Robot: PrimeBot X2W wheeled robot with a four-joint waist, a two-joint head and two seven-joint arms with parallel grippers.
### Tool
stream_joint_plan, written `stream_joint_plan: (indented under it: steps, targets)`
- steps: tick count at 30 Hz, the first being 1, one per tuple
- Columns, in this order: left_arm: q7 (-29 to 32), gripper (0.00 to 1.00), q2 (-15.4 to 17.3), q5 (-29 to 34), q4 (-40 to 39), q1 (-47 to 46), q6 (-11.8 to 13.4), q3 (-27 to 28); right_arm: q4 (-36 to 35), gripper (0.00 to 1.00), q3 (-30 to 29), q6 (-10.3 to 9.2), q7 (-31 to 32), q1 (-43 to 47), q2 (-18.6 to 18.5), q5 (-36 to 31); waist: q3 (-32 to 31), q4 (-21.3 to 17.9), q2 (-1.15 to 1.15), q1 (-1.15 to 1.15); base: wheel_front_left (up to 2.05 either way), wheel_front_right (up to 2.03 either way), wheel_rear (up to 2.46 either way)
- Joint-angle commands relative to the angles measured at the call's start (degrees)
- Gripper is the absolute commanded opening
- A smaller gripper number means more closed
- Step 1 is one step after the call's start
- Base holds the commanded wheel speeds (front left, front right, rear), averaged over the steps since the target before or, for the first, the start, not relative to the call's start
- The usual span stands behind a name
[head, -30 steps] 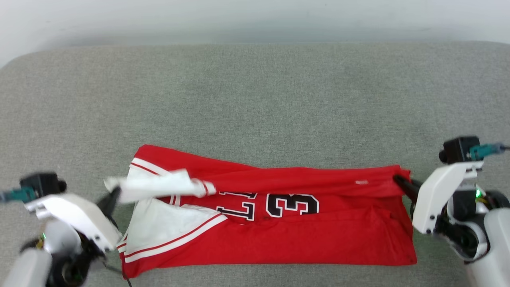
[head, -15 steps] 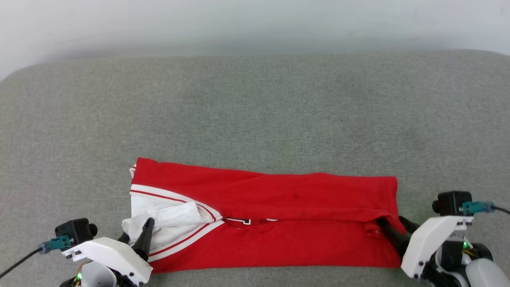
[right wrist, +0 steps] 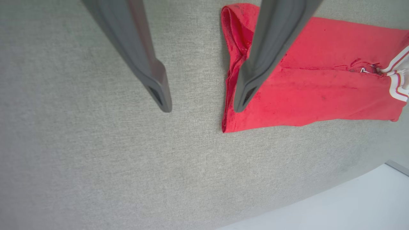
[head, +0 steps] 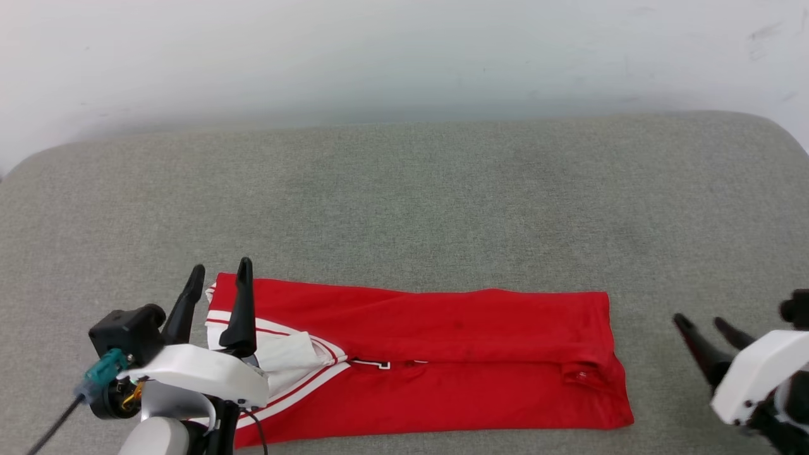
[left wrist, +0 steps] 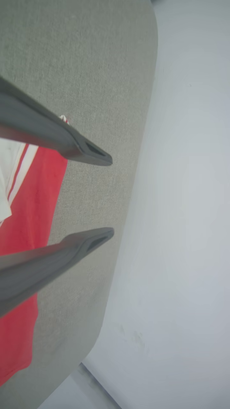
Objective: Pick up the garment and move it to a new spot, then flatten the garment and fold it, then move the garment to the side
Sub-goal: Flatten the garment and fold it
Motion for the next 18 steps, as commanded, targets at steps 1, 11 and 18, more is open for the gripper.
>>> stream_joint_plan:
  steps: [1, 11, 18]
  targets:
    - [-1.81, 1.00, 0.68, 2.89, -1.45, -0.37, 1.14, -0.72, -1.15, 1.00, -2.19, -0.04, 2.36, 0.61, -0.88, -1.00, -0.21, 0.21, 0.00, 0.00, 0.00, 0.00, 0.00]
    - [-5.58, 1.00, 1.70, 12.59, -6.58, 1.34, 5.23, -4.49, -2.83, 1.00, -7.03, -0.04, 13.37, 1.46, -0.20, -3.48, 0.69, 3.88, 0.00, 0.00, 0.00, 0.00, 0.00]
    - [-5.45, 1.00, 1.14, 14.42, -9.03, 0.86, 5.75, -6.70, 1.07, 1.00, -6.70, -0.04, 16.39, 0.52, 5.14, -3.27, 2.78, 8.43, 0.00, 0.00, 0.00, 0.00, 0.00]
